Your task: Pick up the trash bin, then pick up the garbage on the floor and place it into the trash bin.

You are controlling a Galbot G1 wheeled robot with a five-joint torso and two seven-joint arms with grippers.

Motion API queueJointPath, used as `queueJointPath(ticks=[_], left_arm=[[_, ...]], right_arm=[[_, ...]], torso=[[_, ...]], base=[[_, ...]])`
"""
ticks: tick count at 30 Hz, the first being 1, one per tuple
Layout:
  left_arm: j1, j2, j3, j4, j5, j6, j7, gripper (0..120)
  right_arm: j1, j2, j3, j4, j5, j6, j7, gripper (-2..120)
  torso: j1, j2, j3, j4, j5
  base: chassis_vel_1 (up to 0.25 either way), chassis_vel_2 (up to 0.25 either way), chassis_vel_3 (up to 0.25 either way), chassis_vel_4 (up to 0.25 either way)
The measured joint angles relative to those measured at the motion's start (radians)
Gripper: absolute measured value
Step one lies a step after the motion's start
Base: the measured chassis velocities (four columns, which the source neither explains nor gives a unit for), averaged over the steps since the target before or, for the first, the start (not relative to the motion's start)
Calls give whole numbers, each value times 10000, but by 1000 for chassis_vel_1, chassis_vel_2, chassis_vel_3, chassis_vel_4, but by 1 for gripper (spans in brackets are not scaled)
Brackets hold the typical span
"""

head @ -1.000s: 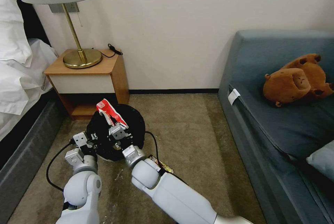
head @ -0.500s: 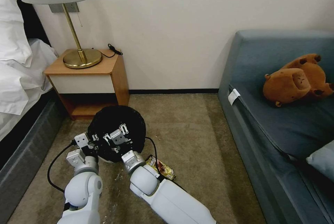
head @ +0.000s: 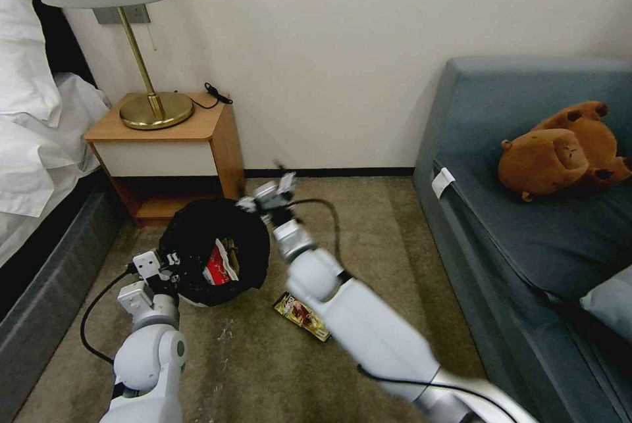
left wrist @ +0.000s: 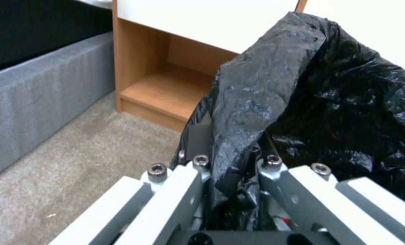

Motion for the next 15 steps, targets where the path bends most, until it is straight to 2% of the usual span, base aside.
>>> queueJointPath(ticks=[2, 4, 5, 8, 9, 11, 15], left_arm=[[-36, 42, -23, -12, -19, 15, 3, 4], [-40, 46, -23, -11, -16, 20, 4, 4], [-58, 60, -23, -4, -4, 26, 6, 4], [-70, 61, -15, -1, 5, 26, 6, 4], [-85, 20, 8, -2, 30, 27, 5, 4], [-78, -35, 41, -6, 68, 29, -12, 4], [-31, -51, 42, -6, 96, 28, -70, 4]], right_arm=[[-19, -487, 58, -251, 515, -25, -524, 100], [-44, -582, 49, -281, 697, -66, -641, 100], [-117, -901, -116, -317, 1516, -299, -1146, 100], [-147, -1058, -244, -360, 1912, -415, -1462, 100], [-228, -1269, -387, -654, 2282, -302, -2289, 100], [-401, -1351, -505, -1151, 2454, -5, -2921, 100], [-721, -1344, -623, -1550, 2747, -31, -3280, 100]], torso=[[0, 0, 0, 1, 1], [0, 0, 0, 1, 1], [0, 0, -1, 1, 1], [0, 0, 0, 1, 1], [0, 0, -1, 1, 1], [0, 0, 0, 1, 0], [0, 0, -1, 1, 0]], base=[[0, 0, 0, 0], [0, 0, 0, 0], [0, 0, 0, 0], [0, 0, 0, 0], [0, 0, 0, 0], [0, 0, 0, 0], [0, 0, 0, 0]])
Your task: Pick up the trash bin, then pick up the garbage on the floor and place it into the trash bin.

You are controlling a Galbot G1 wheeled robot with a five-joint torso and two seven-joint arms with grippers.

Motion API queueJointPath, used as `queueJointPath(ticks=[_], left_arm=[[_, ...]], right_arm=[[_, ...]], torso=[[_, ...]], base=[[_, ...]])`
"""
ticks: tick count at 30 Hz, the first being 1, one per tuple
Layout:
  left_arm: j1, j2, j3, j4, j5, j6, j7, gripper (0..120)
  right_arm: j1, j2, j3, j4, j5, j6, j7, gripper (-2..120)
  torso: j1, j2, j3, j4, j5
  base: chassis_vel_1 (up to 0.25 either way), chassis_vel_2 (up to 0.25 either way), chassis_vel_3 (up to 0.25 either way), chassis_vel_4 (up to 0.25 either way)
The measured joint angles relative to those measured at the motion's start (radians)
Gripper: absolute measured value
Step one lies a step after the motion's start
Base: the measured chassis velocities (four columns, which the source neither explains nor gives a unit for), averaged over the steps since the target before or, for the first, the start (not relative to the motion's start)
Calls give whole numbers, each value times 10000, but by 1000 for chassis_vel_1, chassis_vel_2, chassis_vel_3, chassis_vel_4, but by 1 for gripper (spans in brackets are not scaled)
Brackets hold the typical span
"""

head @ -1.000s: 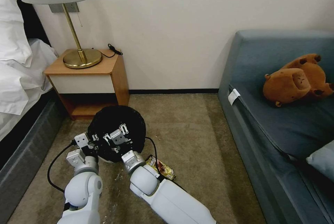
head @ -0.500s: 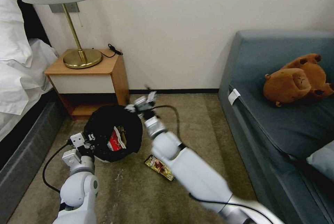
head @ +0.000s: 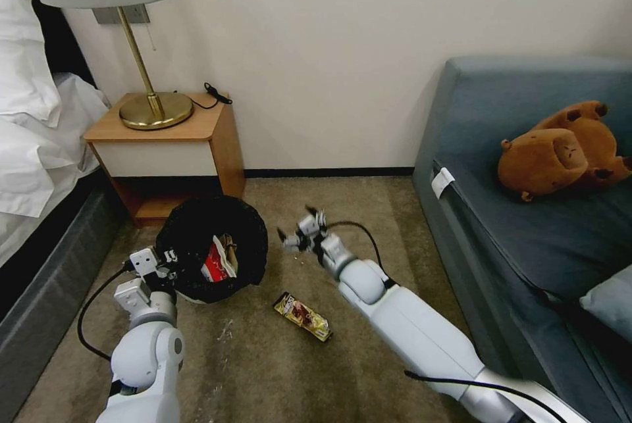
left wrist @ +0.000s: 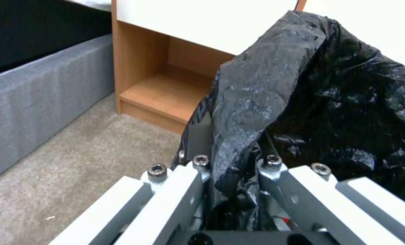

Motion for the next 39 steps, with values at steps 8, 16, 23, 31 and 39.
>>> queueJointPath(ticks=[8, 16, 23, 31, 39], left_arm=[[67, 49, -76, 23, -6, -33, -4, 4], [104, 15, -70, 3, -50, -35, -25, 4], [168, 20, -97, 79, -119, -111, -46, 4], [185, -23, -73, 96, -122, -138, -64, 4], [307, -13, -103, 57, -140, -181, -72, 4]], right_arm=[[-899, 28, -428, -990, -1070, 283, -448, 100], [-1355, 281, -169, -2074, -1820, 1067, -759, 100], [-1630, 424, 212, -2645, -1821, 1327, -680, 100], [-1665, 381, 61, -3145, -2051, 1777, -717, 100], [-1552, 520, 109, -3712, -2168, 2183, -847, 99]], torso=[[0, 0, 0, 1, -2], [0, 0, -1, 1, -2], [0, 0, 0, 1, -1], [-1, 0, -1, 1, -2], [-1, 0, 0, 1, -2]], base=[[0, 0, 0, 0], [0, 0, 0, 0], [0, 0, 0, 0], [0, 0, 0, 0], [0, 0, 0, 0]])
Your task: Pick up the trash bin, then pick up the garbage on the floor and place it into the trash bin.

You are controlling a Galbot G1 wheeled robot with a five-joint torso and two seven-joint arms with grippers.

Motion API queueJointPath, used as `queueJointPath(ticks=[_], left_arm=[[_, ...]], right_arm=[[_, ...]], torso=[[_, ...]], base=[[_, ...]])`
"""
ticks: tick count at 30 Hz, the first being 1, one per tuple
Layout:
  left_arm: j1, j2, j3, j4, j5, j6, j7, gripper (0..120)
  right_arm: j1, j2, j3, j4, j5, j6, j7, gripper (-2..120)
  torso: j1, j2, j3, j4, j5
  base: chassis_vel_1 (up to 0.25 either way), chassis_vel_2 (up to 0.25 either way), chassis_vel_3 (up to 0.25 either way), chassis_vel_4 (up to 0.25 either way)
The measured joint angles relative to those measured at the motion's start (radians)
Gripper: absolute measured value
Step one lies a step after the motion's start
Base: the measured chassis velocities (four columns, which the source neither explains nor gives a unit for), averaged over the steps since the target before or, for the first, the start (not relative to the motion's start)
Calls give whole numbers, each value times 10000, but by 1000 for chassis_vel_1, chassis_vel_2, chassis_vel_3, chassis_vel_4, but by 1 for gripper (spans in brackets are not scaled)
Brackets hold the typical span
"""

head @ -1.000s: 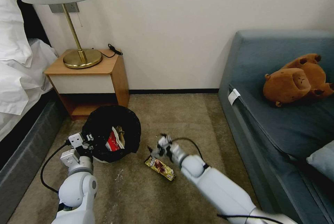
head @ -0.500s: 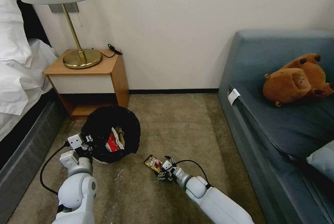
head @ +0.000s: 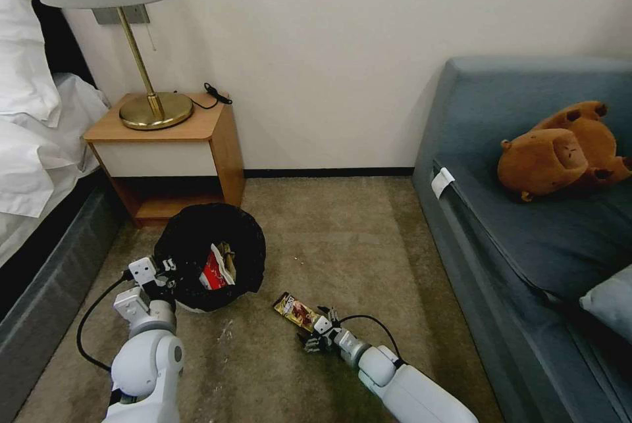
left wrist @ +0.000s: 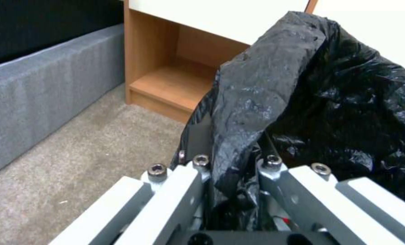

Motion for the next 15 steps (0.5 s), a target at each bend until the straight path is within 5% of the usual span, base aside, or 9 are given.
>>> queueJointPath(ticks=[15], left_arm=[[-7, 7, -15, -83, -60, -15, -108, 4]], right_arm=[[105, 136, 521, -541, -172, 666, -166, 48]], torso=[[0, 0, 0, 0, 0]], base=[[0, 0, 0, 0]])
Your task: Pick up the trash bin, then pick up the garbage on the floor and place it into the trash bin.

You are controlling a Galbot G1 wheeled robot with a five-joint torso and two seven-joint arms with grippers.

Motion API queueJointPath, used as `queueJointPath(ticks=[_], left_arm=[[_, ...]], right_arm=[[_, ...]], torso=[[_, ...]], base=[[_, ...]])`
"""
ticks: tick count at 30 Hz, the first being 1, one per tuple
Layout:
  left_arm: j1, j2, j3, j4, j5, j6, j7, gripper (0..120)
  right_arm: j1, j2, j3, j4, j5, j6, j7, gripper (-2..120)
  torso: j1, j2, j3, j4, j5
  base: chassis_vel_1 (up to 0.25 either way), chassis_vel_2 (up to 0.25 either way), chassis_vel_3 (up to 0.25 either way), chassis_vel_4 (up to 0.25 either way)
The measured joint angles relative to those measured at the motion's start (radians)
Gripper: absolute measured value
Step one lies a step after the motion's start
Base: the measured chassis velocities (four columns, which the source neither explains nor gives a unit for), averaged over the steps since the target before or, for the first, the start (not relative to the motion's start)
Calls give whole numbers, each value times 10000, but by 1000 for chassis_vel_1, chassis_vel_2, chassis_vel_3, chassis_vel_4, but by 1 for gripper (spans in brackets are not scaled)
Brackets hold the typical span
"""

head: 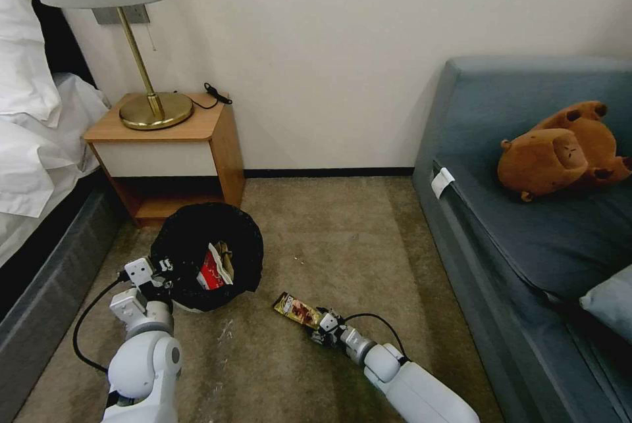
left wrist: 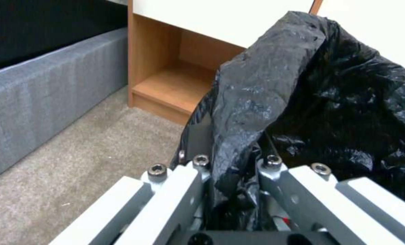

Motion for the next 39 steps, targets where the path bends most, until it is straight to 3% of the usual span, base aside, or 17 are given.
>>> queueJointPath(ticks=[9, 13, 25, 39], left_arm=[[-6, 0, -9, 0, -10, -3, -6, 4], [-19, 23, -34, -1, -33, -3, -10, 4], [-33, 31, -30, -16, -23, -3, -14, 4], [-110, 45, 12, 75, 65, 0, 0, 4]], right_arm=[[34, 27, 64, -31, -57, 118, 0, 22], [47, 49, 121, -112, -61, 199, 7, 1], [301, 82, 303, 91, 97, 278, 110, 0], [1280, 231, 1118, 1588, 1242, 338, 1289, 0]], torso=[[0, 0, 0, 0, 0], [0, 0, 0, 0, 0], [0, 1, 0, 0, 0], [0, 0, 0, 1, -1]], base=[[0, 0, 0, 0], [0, 0, 0, 0], [0, 0, 0, 0], [0, 0, 0, 0]])
